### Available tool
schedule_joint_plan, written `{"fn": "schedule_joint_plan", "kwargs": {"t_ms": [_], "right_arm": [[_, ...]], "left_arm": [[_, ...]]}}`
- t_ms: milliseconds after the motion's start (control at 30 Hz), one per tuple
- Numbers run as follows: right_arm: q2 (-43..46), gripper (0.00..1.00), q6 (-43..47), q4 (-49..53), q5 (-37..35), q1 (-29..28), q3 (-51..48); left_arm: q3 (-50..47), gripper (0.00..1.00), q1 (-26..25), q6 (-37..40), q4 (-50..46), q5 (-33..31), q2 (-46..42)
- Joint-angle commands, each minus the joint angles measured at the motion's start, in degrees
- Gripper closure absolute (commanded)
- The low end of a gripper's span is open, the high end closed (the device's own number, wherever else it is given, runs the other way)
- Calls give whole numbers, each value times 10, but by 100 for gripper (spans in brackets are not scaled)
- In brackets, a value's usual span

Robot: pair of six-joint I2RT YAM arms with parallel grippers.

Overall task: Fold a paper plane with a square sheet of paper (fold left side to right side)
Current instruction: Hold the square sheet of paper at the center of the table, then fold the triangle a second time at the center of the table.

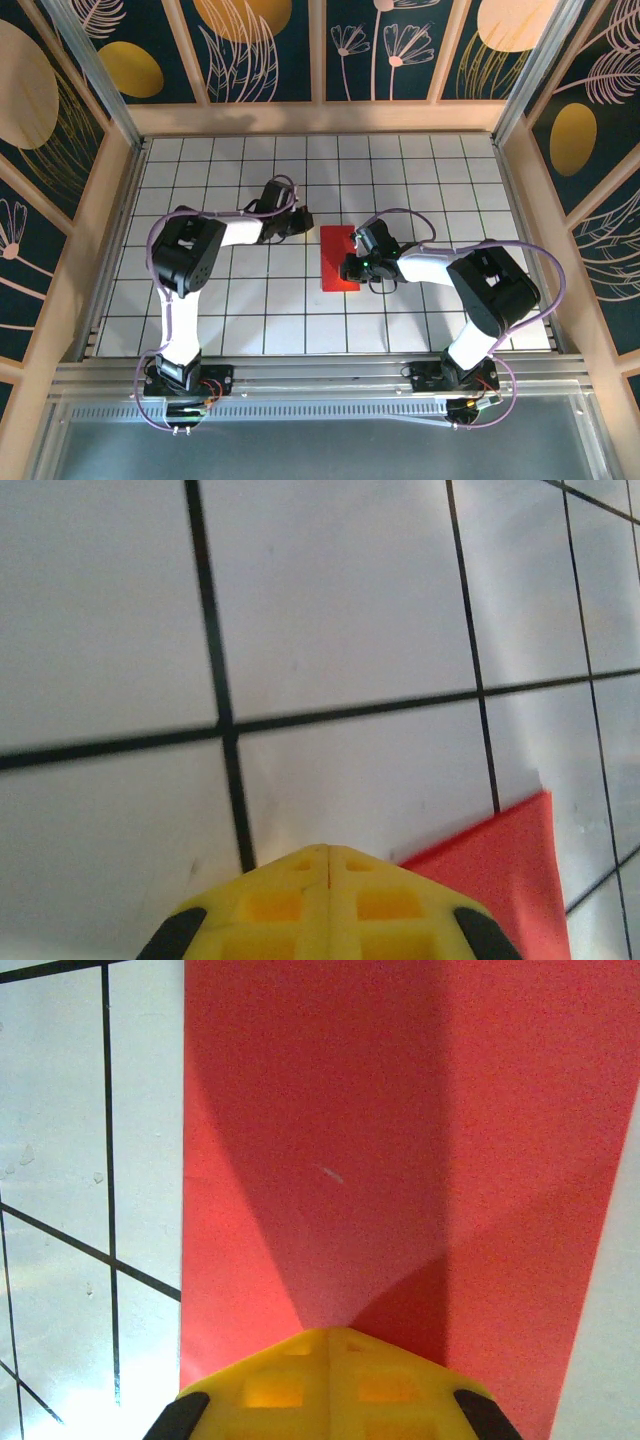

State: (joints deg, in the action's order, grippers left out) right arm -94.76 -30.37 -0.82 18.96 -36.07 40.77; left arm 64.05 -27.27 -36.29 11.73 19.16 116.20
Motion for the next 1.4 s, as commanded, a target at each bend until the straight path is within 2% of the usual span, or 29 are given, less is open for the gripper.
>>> {"fn": "schedule_joint_plan", "kwargs": {"t_ms": [0,100,267,700,900,1033,1100,1233,1367], "right_arm": [[-28,100,1,110,-67,12,-32],[-28,100,-2,105,-63,12,-33],[-28,100,-3,108,-63,12,-32],[-5,100,-4,109,-38,12,-11],[49,83,-10,104,6,21,31],[106,71,-6,119,28,44,29],[124,67,5,141,29,79,19],[136,64,24,175,46,110,-13],[136,63,14,166,79,112,-38]], "left_arm": [[-37,99,-16,-4,4,36,-59],[-61,99,-44,-20,11,61,-75],[-61,99,-77,-34,12,64,-54],[-57,99,-81,-24,-24,47,-20],[-66,100,-81,-22,-36,32,-19],[-71,100,-81,-22,-35,32,-17],[-72,100,-81,-20,-35,32,-17],[-72,100,-81,-19,-34,32,-16],[-72,100,-81,-19,-33,33,-15]]}}
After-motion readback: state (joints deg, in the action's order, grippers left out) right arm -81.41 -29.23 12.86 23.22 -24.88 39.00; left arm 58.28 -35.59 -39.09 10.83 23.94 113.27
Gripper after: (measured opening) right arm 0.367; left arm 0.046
